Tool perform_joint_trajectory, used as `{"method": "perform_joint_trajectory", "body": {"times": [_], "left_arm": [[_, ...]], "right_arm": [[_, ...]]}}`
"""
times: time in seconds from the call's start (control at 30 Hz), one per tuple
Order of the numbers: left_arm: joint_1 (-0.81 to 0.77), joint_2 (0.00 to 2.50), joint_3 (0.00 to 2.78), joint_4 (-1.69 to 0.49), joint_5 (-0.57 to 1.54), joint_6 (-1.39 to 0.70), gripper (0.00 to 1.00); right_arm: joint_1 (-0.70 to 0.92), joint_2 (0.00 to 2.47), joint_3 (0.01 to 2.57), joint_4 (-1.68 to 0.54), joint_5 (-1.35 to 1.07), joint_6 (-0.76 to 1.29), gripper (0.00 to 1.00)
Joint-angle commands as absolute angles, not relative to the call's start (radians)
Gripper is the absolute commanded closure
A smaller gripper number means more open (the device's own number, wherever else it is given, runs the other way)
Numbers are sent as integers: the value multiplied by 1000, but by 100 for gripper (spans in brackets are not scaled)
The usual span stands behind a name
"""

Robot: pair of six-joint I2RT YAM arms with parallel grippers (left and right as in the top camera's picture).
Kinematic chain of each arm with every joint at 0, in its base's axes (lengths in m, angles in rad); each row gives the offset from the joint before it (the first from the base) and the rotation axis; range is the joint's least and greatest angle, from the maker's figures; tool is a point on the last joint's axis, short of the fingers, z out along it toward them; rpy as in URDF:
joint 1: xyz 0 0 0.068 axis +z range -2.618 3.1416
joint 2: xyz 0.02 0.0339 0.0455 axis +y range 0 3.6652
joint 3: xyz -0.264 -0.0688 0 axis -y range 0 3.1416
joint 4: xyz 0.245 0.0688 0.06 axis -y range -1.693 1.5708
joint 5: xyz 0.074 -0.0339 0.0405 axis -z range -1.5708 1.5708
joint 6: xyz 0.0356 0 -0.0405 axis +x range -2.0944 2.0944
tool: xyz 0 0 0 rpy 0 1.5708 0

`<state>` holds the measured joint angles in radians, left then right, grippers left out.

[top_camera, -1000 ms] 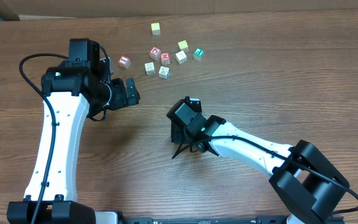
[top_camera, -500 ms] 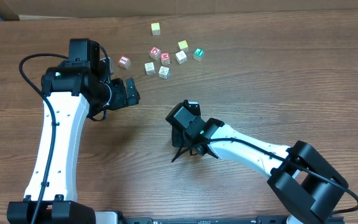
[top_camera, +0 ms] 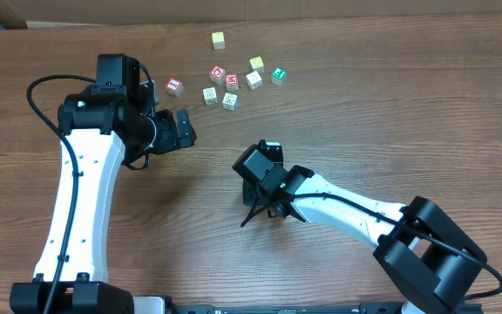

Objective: Flip 5 blocks

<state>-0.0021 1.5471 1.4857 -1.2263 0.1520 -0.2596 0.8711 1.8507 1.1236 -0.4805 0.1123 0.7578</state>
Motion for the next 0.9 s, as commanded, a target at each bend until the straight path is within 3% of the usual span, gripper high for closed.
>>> {"method": "perform_joint_trajectory", "body": {"times": [0.0, 0.23, 0.53, 0.87], "left_arm": [[0, 1551, 1508, -1223, 148, -258, 0], [0, 1551, 1508, -1223, 148, -258, 0], [0, 1551, 1508, -1223, 148, -258, 0], [0, 1551, 1508, -1223, 148, -258, 0]], "right_arm": [[876, 1860, 1117, -474, 142, 754, 57], [876, 1860, 1117, -449, 141, 754, 52], [876, 1884, 1116, -445, 142, 754, 53], [876, 1889, 1123, -463, 123, 755, 66]]}}
